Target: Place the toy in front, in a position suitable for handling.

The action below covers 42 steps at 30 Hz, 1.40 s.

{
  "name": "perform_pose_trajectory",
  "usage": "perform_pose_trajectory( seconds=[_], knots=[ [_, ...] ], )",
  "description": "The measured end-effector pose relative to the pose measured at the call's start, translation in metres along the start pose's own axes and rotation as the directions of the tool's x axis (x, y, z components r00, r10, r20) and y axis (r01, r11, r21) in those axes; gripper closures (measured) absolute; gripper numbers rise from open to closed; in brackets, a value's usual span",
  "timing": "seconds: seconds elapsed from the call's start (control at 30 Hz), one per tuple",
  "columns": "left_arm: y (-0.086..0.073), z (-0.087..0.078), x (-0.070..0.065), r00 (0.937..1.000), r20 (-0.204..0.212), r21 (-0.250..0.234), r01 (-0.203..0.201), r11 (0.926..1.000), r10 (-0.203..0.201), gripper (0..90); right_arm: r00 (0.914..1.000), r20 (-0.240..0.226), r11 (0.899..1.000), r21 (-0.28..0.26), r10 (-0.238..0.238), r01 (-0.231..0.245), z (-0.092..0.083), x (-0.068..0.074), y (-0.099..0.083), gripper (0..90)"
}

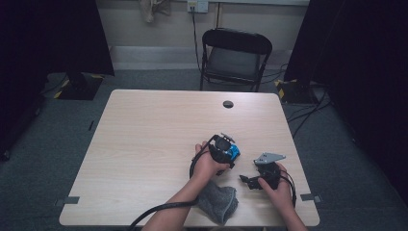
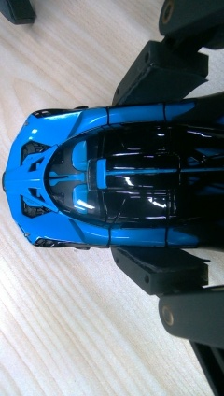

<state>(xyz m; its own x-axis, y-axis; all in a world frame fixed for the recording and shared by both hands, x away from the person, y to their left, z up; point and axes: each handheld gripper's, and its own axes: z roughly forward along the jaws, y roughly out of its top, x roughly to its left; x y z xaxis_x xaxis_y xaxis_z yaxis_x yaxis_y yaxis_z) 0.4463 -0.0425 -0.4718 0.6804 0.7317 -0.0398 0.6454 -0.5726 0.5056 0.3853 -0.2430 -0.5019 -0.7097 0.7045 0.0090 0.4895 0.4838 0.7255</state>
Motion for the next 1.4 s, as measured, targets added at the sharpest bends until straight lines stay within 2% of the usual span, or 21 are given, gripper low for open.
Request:
perform_pose_trajectory(
  seconds=[0.1,0.17,0.33,0.37,0.5,0.6,0.73,0.87,1.03,1.1,1.2,1.4],
  knots=[
    [0.0,0.001,-0.001,0.9999,-0.009,-0.017,-0.009,0.9998,0.009,27.1,1.0,0.0,1.0,0.0,0.0,0.0,0.0,0.0,0.0,10.7],
    [0.0,0.003,-0.001,0.9999,-0.012,0.007,0.007,0.9999,-0.007,26.0,1.0,0.0,1.0,0.0,0.0,0.0,0.0,0.0,0.0,10.7],
    [-0.001,0.004,0.0,0.9999,-0.008,0.007,-0.005,1.0,0.005,23.5,1.0,0.0,1.0,0.0,0.0,0.0,0.0,0.0,0.0,10.7],
    [-0.001,0.004,0.0,0.9999,-0.008,0.003,0.007,1.0,-0.007,23.8,1.0,0.0,1.0,0.0,0.0,0.0,0.0,0.0,0.0,10.7],
    [-0.001,0.004,-0.002,0.9999,-0.014,0.007,0.003,1.0,-0.003,22.9,1.0,0.0,1.0,0.0,0.0,0.0,0.0,0.0,0.0,10.7],
    [0.003,0.003,-0.002,0.9998,-0.021,0.055,0.002,0.9985,-0.001,26.0,1.0,0.0,1.0,0.0,0.0,0.0,0.0,0.0,0.0,10.7],
    [0.001,0.003,-0.002,0.9999,-0.014,0.039,0.008,0.9992,-0.008,26.1,1.0,0.0,1.0,0.0,0.0,0.0,0.0,0.0,0.0,10.7],
    [0.001,0.001,0.0,0.9992,-0.019,0.037,-0.034,0.9987,0.035,26.2,1.0,0.0,1.0,0.0,0.0,0.0,0.0,0.0,0.0,10.7],
    [0.001,-0.007,0.007,0.9992,-0.005,0.014,-0.04,0.9991,0.04,26.4,1.0,-0.002,1.0,0.0,-0.001,0.001,0.0,0.0,0.0,10.7],
    [0.001,-0.01,0.009,0.9983,-0.019,0.006,-0.056,0.9984,0.056,26.4,1.0,-0.002,1.0,0.0,-0.001,0.001,0.0,0.0,0.0,10.7],
    [0.001,-0.015,0.015,0.9989,-0.01,0.0,-0.046,0.999,0.046,26.4,1.0,-0.003,1.0,0.0,-0.002,0.002,0.0,0.0,0.0,10.7],
    [0.0,-0.028,0.032,0.9977,-0.037,-0.012,-0.058,0.9983,0.057,26.4,1.0,-0.003,1.0,0.0,-0.002,0.002,0.0,0.0,0.0,10.7]
  ],
)
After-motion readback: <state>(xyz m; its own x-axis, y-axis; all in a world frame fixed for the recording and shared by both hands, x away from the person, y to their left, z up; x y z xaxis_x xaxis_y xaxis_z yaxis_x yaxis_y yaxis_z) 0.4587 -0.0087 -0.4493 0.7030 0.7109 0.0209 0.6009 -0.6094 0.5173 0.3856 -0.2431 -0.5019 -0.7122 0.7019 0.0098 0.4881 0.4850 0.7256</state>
